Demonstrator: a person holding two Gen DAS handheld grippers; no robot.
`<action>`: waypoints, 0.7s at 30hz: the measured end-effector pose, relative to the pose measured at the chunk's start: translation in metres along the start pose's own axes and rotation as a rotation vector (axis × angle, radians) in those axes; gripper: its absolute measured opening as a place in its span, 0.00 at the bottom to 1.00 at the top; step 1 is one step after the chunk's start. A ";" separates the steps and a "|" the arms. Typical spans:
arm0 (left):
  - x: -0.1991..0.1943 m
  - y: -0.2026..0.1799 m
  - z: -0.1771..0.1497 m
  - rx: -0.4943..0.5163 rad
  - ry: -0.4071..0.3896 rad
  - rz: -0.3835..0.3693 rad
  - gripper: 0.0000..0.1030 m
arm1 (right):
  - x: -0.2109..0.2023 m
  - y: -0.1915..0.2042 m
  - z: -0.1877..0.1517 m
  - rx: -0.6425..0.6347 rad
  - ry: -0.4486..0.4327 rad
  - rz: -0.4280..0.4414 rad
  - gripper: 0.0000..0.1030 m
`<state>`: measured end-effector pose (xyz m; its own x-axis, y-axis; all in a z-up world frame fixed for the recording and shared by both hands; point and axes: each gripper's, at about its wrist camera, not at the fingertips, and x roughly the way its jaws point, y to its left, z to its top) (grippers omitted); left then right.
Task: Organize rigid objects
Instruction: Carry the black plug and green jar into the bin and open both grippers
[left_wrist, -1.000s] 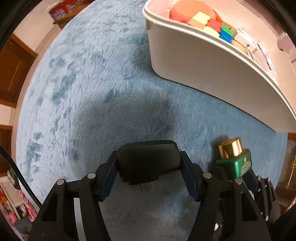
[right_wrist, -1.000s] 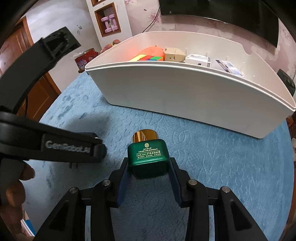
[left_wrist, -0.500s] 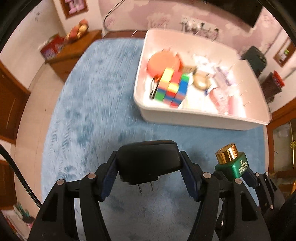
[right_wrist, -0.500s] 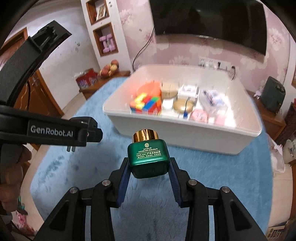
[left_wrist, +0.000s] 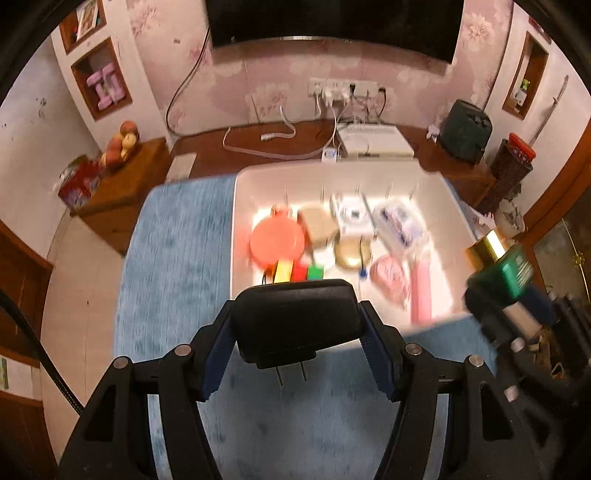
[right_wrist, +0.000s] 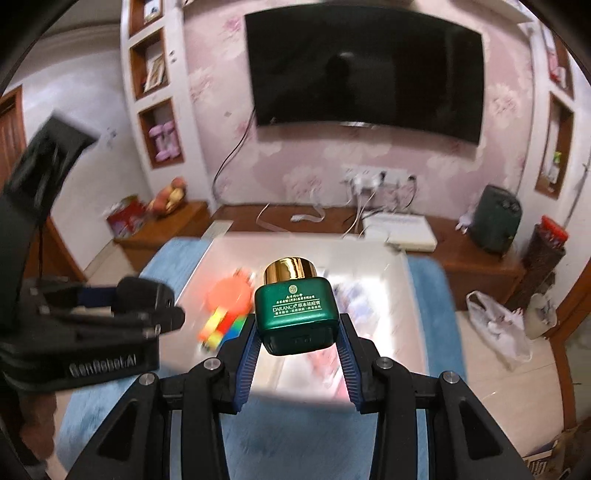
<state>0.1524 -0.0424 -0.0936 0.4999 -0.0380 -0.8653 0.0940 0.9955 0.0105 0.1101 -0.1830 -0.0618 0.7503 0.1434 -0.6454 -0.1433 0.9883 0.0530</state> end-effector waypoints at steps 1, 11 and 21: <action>0.000 -0.002 0.005 0.003 -0.007 -0.002 0.65 | 0.003 -0.004 0.008 -0.002 -0.006 -0.020 0.40; 0.046 -0.019 0.057 0.003 -0.050 0.015 0.65 | 0.085 -0.042 0.026 0.053 0.134 -0.065 0.40; 0.131 -0.031 0.049 0.008 0.111 0.032 0.65 | 0.150 -0.038 -0.019 0.060 0.332 -0.047 0.40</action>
<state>0.2571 -0.0827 -0.1833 0.4044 0.0037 -0.9146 0.0864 0.9954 0.0423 0.2161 -0.2003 -0.1752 0.5026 0.0820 -0.8606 -0.0674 0.9962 0.0556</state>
